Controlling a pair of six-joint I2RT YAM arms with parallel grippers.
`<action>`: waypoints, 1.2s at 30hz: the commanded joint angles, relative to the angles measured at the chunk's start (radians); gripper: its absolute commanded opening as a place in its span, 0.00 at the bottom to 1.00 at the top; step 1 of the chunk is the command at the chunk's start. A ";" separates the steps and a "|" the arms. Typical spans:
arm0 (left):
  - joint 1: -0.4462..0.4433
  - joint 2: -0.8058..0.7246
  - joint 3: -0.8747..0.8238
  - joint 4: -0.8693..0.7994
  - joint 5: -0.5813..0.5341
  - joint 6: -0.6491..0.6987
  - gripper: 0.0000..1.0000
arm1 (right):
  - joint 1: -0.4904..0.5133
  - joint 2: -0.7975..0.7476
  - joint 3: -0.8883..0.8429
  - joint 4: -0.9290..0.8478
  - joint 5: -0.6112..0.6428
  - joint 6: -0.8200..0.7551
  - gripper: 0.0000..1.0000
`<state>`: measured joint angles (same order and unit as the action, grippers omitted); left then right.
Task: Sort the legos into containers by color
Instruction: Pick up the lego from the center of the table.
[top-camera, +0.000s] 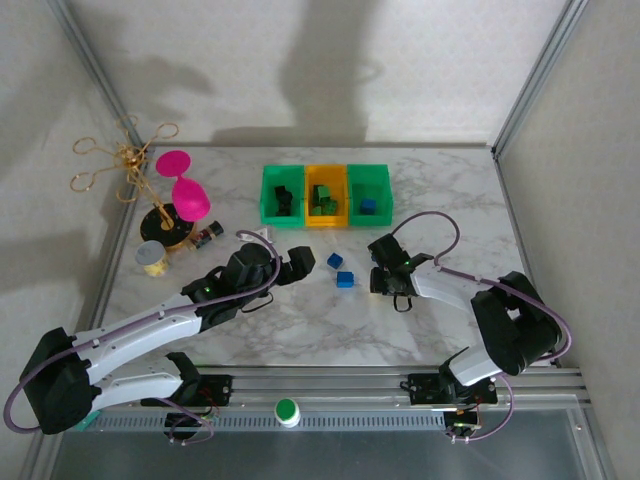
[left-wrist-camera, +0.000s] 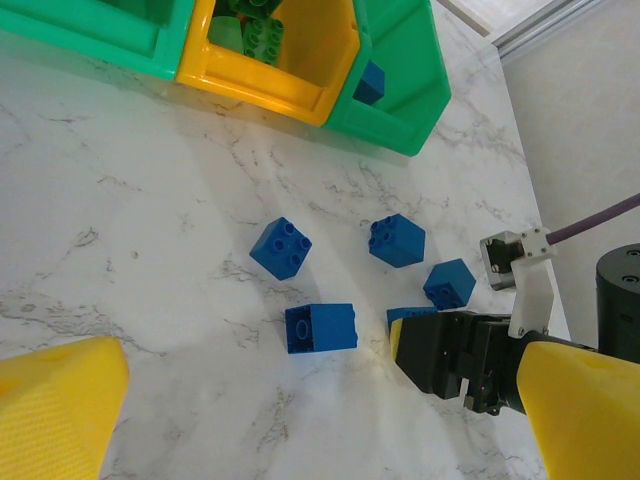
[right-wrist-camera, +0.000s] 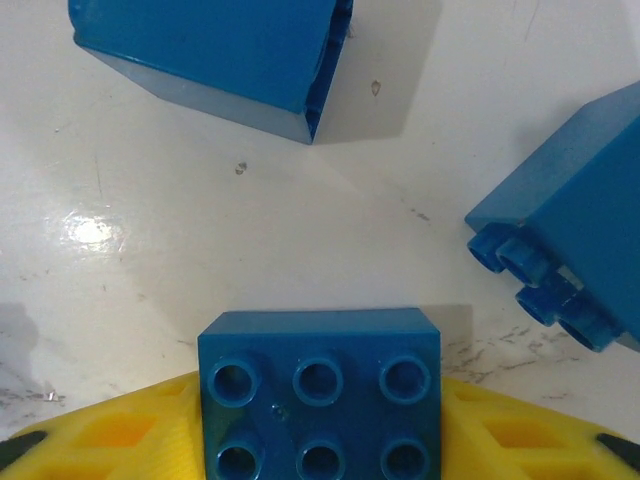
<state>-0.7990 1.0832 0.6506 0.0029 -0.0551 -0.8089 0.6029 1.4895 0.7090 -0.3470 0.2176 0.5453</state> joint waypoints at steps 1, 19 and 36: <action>-0.009 -0.008 -0.004 -0.014 -0.031 -0.002 1.00 | 0.005 -0.014 0.023 -0.011 0.021 -0.005 0.51; -0.006 0.066 0.094 -0.021 -0.026 0.070 0.99 | -0.043 -0.112 0.172 -0.072 -0.007 -0.009 0.53; 0.056 0.161 0.214 0.007 0.001 0.097 1.00 | -0.169 0.180 0.501 0.037 -0.079 -0.151 0.54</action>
<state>-0.7544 1.2335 0.8429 0.0017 -0.0635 -0.7292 0.4419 1.6279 1.1347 -0.3328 0.1516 0.4351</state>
